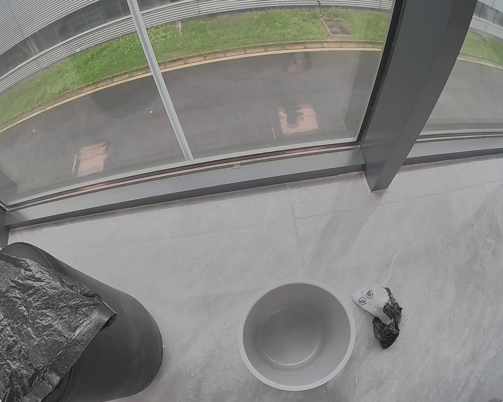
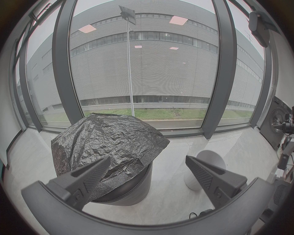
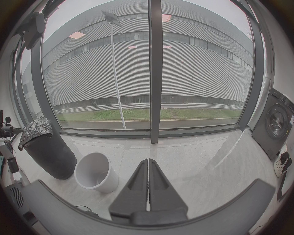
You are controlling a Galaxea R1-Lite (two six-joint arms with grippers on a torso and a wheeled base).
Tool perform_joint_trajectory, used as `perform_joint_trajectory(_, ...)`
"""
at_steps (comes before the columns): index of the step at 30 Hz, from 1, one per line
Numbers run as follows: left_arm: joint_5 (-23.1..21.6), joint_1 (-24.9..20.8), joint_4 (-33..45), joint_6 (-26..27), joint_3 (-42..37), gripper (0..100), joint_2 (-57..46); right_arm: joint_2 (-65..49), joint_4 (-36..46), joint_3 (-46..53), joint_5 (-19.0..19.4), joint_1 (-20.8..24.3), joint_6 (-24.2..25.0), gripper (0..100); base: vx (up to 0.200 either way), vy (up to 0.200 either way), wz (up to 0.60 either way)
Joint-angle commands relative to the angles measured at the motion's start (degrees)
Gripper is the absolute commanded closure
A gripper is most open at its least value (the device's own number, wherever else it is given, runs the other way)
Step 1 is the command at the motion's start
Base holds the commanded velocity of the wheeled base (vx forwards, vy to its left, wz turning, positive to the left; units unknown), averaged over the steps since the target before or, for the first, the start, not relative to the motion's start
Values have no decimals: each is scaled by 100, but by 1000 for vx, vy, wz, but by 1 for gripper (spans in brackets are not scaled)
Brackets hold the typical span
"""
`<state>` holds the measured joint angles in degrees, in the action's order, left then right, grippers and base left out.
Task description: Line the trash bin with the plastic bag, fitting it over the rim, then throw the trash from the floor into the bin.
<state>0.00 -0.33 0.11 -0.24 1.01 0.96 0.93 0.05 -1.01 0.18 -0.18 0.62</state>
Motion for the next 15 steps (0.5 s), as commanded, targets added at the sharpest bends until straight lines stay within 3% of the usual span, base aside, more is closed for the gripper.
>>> perform_joint_trajectory(1, 0, -2, 7, -20, -92, 0, -96, -93, -5, 48, -1, 1, 8, 100, 0, 0, 0)
perform_joint_trajectory(4, 53, -2, -99, -107, 66, 0, -44, 400, -75, -1085, 17, 1, 544, 100, 0, 0, 0)
perform_joint_trajectory(6, 79, -64, -108, -450, 743, 0, 246, 716, -49, -1525, 61, 27, 843, 100, 0, 0, 0)
perform_joint_trajectory(7, 88, -160, 51, -1136, 1920, 0, 853, 1059, -58, -1824, 105, 62, 834, 100, 0, 0, 0)
perform_joint_trajectory(10, 18, -336, 745, -1312, 3107, 0, 1468, 1648, -207, -1876, 289, 194, 500, 100, 0, 0, 0)
perform_joint_trajectory(12, 18, -468, 973, -1197, 3160, 0, 1688, 2008, -523, -1815, 386, 431, 483, 100, 0, 0, 0)
perform_joint_trajectory(15, 18, -538, 710, -995, 2940, 0, 1952, 2755, -1306, -1815, 368, 950, 509, 100, 0, 0, 0)
